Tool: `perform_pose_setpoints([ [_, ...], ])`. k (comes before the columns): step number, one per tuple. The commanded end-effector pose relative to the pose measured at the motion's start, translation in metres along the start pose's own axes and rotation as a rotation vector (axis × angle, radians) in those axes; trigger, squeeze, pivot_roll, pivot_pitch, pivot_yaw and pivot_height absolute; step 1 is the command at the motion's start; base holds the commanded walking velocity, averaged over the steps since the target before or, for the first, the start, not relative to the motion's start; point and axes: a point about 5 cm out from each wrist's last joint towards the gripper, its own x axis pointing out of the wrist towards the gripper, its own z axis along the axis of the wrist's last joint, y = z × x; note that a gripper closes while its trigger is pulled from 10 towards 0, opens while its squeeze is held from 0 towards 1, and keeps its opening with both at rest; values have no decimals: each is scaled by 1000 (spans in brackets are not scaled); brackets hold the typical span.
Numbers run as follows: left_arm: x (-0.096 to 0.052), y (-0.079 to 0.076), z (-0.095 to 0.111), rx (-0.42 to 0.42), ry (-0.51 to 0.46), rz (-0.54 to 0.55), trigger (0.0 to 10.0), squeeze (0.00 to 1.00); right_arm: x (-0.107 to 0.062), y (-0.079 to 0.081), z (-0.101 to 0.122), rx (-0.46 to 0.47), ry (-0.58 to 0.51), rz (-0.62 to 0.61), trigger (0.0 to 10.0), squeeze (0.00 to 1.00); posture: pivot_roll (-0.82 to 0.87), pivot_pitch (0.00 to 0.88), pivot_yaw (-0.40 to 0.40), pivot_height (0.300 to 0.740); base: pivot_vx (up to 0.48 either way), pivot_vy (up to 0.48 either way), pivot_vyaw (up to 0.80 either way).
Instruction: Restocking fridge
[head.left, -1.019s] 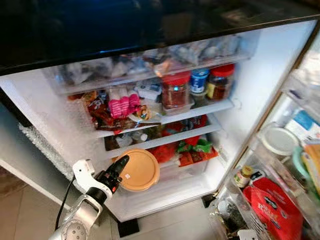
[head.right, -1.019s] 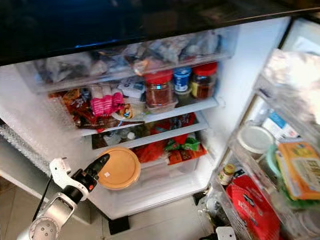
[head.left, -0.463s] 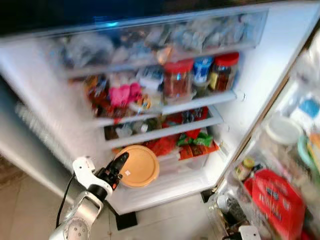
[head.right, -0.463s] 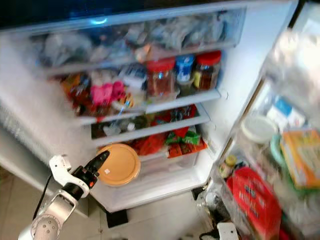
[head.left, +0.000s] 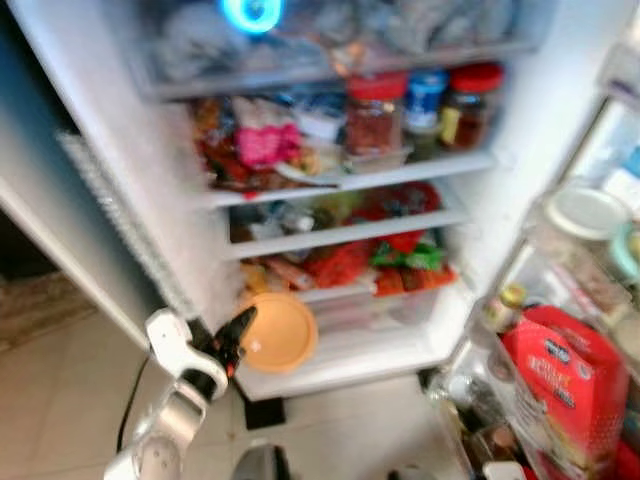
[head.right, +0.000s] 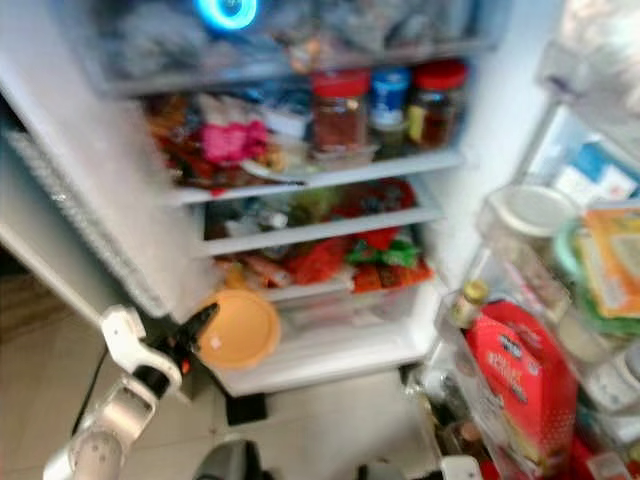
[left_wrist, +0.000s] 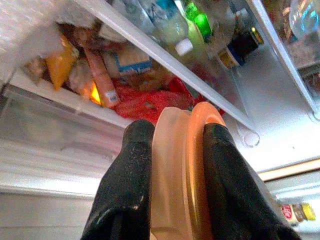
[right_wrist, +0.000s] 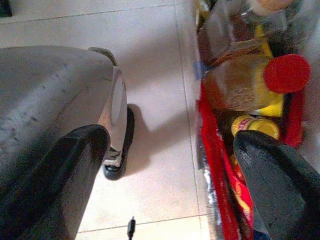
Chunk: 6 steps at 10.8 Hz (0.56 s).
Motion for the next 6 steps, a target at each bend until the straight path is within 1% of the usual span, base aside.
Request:
perform_pose_setpoints([
  [1, 3, -3, 5, 14, -15, -7, 10000, 0, 1, 9, -1, -2, 1, 29, 10000, 0, -93, 107, 31, 650, 0, 0, 0],
  [2, 5, -4, 5, 12, -14, -15, 10000, 0, 1, 9, -1, 1, 0, 29, 10000, 0, -93, 107, 30, 650, 0, 0, 0],
  [6, 5, -4, 5, 12, -14, -15, 10000, 0, 1, 9, -1, 1, 0, 29, 10000, 0, -93, 107, 30, 650, 0, 0, 0],
])
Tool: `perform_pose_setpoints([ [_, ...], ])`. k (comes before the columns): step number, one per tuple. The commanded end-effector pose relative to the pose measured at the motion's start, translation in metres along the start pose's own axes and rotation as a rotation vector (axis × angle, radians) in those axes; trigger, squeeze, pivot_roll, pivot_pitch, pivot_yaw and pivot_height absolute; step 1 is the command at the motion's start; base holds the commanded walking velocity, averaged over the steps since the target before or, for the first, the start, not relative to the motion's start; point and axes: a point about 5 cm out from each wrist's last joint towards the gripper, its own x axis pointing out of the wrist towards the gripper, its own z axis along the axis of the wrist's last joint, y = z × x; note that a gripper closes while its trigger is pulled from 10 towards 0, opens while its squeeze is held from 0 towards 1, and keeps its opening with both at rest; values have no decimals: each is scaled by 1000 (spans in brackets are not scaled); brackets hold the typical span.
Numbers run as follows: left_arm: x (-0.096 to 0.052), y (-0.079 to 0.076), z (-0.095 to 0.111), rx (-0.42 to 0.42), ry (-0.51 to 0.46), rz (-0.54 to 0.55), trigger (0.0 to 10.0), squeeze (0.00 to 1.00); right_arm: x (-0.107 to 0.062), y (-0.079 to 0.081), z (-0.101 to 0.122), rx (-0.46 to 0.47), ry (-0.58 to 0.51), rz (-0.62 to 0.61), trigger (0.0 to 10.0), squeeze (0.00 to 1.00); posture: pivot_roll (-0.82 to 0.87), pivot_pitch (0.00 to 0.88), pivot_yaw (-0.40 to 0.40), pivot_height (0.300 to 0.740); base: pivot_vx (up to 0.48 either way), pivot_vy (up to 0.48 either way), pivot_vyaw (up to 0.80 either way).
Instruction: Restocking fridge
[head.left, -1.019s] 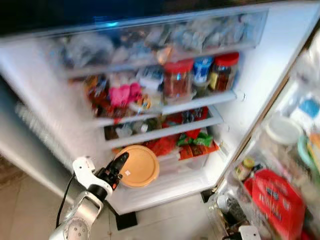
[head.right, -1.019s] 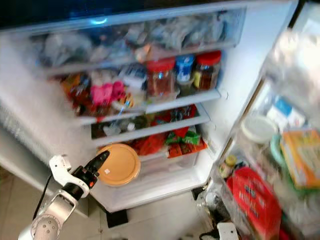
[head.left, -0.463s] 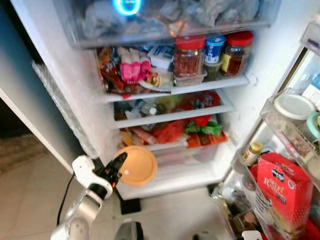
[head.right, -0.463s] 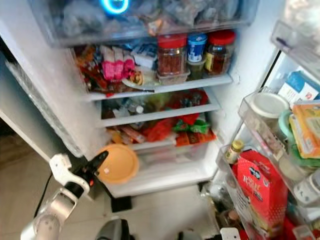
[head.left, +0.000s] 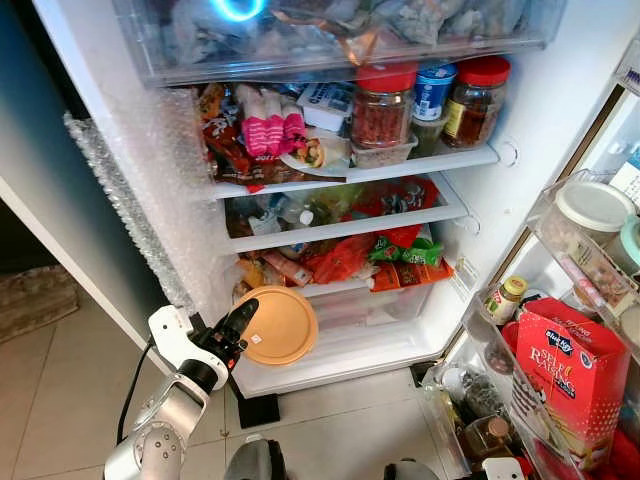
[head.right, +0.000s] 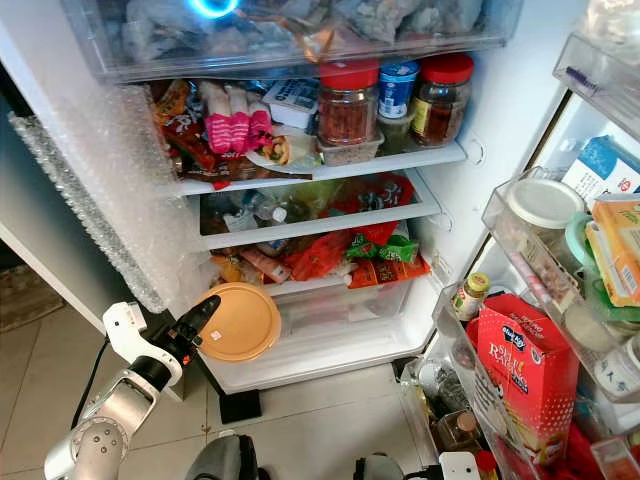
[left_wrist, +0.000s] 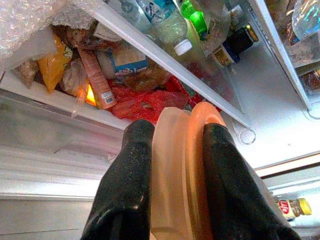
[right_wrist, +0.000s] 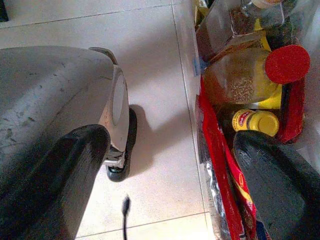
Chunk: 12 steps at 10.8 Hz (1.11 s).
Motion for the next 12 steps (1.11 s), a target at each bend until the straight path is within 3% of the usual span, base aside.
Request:
perform_pose_setpoints([
  [1, 0, 1, 1, 1, -8, 6, 10000, 0, 0, 8, -6, 1, 17, 27, 10000, 0, -93, 107, 30, 650, 0, 0, 0],
  [6, 0, 1, 1, 1, -8, 6, 10000, 0, 0, 8, -6, 1, 17, 27, 10000, 0, -93, 107, 30, 650, 0, 0, 0],
  [8, 18, -4, -6, -29, 62, -79, 10000, 0, 1, 6, -1, -12, 13, 22, 10000, 0, -86, 93, 19, 650, 268, 0, 0],
  [12, 31, -14, -16, -77, 80, -139, 10000, 0, 1, 1, 3, -5, 6, -2, 10000, 0, -142, 86, 23, 650, 270, 0, 0],
])
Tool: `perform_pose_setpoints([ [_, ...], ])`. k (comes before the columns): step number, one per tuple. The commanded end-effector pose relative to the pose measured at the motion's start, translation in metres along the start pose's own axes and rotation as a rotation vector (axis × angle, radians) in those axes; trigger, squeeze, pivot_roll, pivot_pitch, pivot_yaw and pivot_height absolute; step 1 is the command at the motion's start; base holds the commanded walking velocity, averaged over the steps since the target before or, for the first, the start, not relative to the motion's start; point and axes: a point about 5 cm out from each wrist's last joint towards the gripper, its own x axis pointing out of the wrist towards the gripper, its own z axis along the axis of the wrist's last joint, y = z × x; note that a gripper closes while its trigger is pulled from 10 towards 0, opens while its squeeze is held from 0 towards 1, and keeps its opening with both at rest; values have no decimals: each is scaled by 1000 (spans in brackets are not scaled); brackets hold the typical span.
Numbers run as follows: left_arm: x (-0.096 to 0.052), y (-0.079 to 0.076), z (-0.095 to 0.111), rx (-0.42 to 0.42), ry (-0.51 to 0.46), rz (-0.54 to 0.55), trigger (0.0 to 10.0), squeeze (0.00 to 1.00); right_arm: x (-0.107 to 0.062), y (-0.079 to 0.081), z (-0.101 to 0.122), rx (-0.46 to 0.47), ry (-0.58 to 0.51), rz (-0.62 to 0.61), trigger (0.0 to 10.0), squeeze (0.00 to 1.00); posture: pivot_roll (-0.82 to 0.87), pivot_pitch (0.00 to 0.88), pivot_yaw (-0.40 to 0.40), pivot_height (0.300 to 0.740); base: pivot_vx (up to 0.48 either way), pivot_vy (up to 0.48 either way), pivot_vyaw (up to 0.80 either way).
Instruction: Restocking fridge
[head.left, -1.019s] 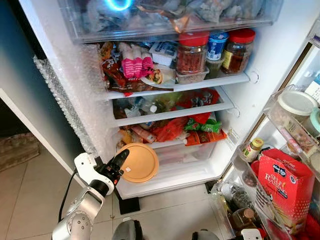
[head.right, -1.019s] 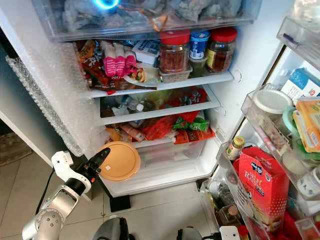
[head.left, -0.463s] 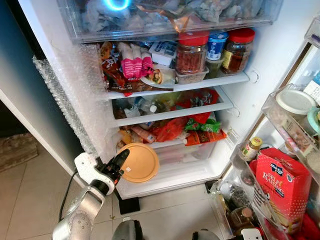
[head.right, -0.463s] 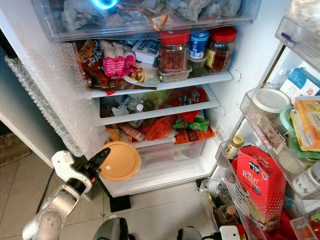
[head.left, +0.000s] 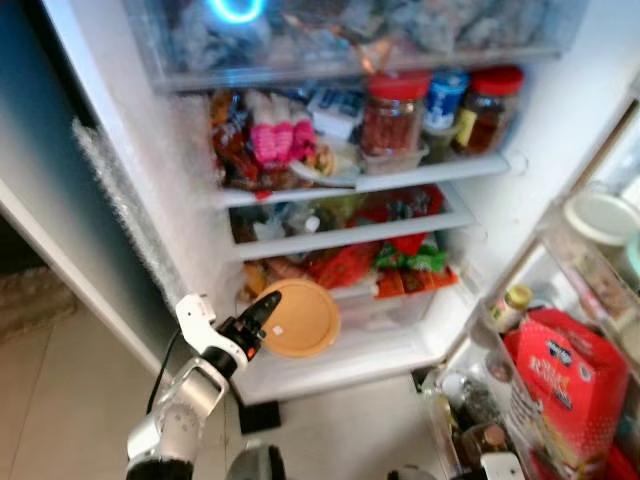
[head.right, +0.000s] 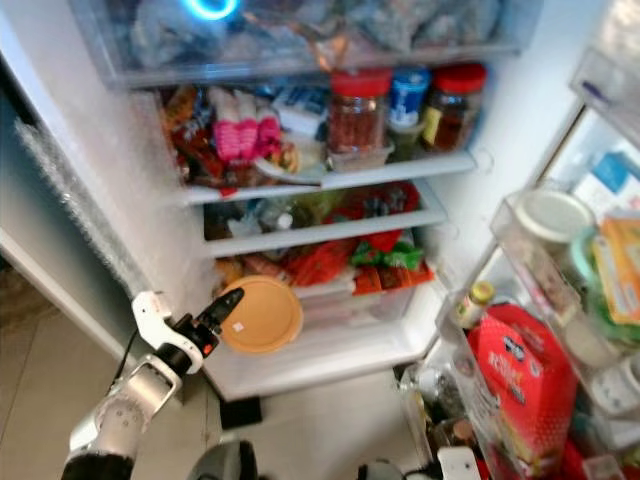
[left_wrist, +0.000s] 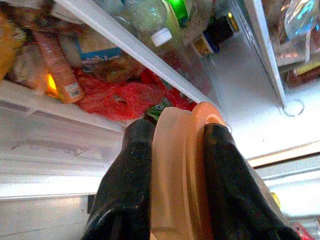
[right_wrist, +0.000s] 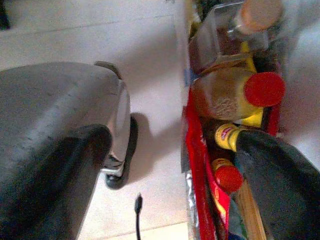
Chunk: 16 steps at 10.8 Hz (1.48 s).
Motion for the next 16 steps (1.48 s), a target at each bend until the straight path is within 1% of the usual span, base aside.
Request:
perform_pose_setpoints([
  [1, 9, -10, -5, -17, 15, -56, 10000, 0, -1, 2, -7, 19, 18, 2, 10000, 0, -160, 92, 28, 650, 274, 0, 0],
  [3, 11, -11, -7, -9, 31, -65, 10000, 0, -1, 2, -8, 23, 14, -8, 10000, 0, -152, 125, 21, 650, 266, 0, 0],
  [5, 9, -9, -8, -4, 39, -70, 10000, 0, -1, 4, -9, 24, 25, -8, 10000, 0, -136, 124, 21, 650, 268, 0, 0],
  [7, 9, -4, -3, -36, 25, -72, 10000, 0, 0, 9, -9, -4, 25, 16, 10000, 0, -133, 120, 32, 650, 266, 0, 0],
  [8, 10, -4, -5, -57, 29, -72, 10000, 0, 0, 10, -8, 12, 9, 15, 10000, 0, -137, 122, 37, 650, 262, 0, 0],
  [9, 12, -4, -8, -86, 34, -79, 10000, 0, 0, 10, -9, 18, 12, 12, 10000, 0, -140, 122, 39, 650, 266, 0, 0],
  [11, 15, -2, -10, -112, 34, -81, 10000, 0, 0, 10, -10, 19, 25, 14, 10000, 0, -140, 124, 37, 650, 266, 0, 0],
  [12, 18, -3, -10, -140, 33, -96, 10000, 0, 0, 10, -10, 19, 26, 17, 10000, 0, -140, 124, 37, 650, 270, 0, 0],
  [16, 28, -7, -8, -178, 18, -127, 10000, 0, -1, 9, -10, 15, 17, 23, 10000, 0, -151, 111, 32, 650, 265, 0, 0],
])
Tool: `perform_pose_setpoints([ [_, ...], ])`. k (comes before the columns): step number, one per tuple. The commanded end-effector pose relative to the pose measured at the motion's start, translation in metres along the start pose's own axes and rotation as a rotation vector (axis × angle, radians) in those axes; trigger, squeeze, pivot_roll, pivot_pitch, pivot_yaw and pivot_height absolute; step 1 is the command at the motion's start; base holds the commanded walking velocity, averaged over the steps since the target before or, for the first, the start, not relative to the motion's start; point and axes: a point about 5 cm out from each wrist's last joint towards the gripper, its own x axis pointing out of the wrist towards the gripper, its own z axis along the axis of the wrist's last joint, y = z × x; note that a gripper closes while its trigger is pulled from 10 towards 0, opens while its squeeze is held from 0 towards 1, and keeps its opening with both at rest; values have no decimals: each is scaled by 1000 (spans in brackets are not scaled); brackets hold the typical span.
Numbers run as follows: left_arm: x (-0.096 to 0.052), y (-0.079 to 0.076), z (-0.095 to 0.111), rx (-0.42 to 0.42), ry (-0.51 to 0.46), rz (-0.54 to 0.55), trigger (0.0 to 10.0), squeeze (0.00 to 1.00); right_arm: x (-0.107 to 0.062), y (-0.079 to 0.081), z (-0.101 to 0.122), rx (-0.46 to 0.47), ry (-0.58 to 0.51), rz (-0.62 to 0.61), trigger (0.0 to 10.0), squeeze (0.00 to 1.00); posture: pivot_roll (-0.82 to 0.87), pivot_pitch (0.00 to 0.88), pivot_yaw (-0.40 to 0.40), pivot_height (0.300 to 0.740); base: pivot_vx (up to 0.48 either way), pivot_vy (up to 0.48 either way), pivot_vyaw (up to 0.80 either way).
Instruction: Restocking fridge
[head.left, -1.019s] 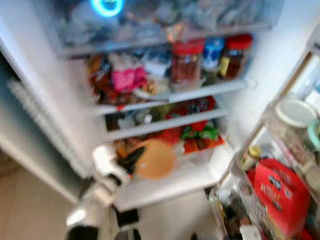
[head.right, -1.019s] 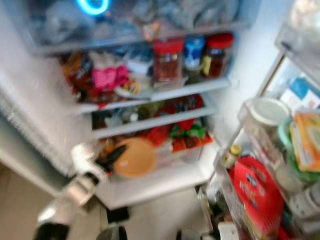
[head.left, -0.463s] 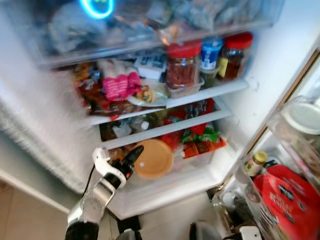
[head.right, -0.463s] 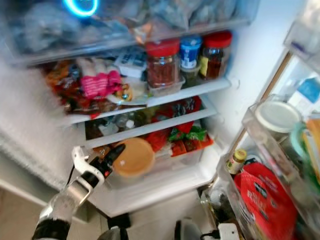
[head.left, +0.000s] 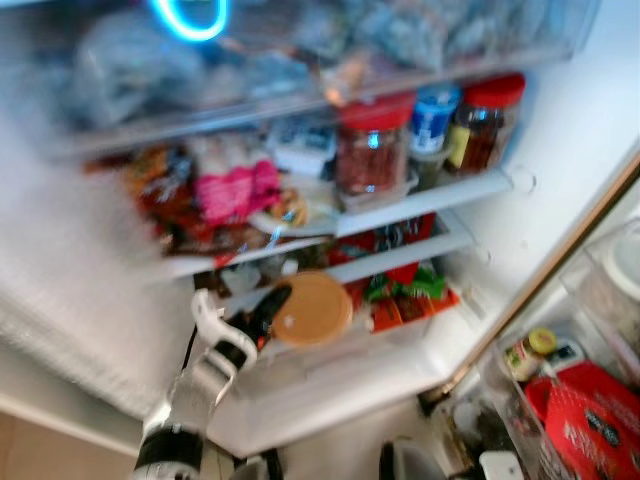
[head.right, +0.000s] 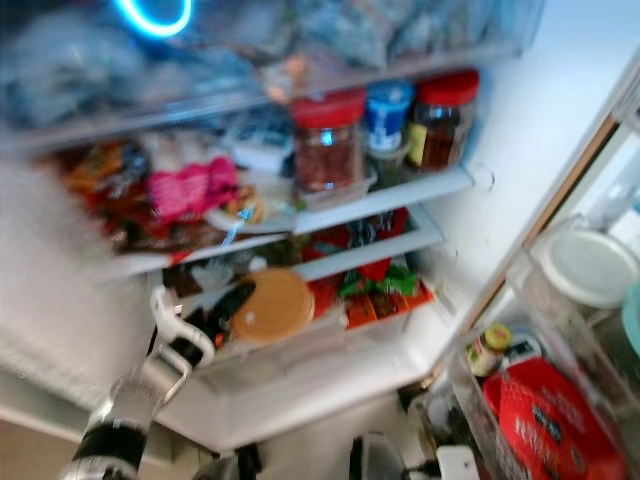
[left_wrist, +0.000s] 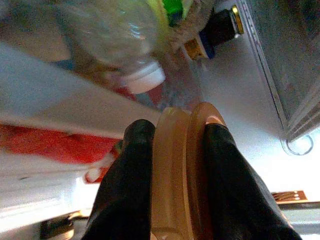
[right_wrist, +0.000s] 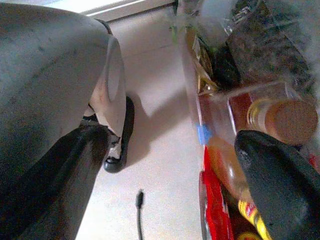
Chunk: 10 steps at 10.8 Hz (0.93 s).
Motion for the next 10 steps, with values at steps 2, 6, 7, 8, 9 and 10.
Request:
perform_pose_setpoints([
  [2, 6, -2, 0, -5, -1, -26, 10000, 0, -1, 5, -8, 0, 25, 18, 10000, 0, -155, 106, 31, 650, 266, 0, 0],
  [6, 16, 2, 5, 26, -40, 50, 10000, 0, -1, 4, -8, -1, 24, 20, 10000, 0, -161, 120, 28, 650, 131, 0, 0],
  [7, 16, 3, 5, 15, -36, 53, 10000, 0, -1, 5, -8, 0, 24, 20, 10000, 0, -161, 120, 28, 650, 0, 0, 0],
  [8, 16, 6, 4, 15, -34, 60, 10000, 0, -1, 5, -7, 0, 23, 20, 10000, 0, -163, 126, 29, 650, 0, 0, 0],
  [9, 16, 7, 4, 15, -43, 69, 10000, 0, -1, 5, -7, 0, 23, 21, 10000, 0, -165, 128, 29, 650, 0, 0, 0],
  [10, 17, 9, 5, 8, -70, 90, 10000, 0, -1, 5, -6, -1, 22, 21, 10000, 0, -165, 129, 27, 650, 0, 0, 0],
])
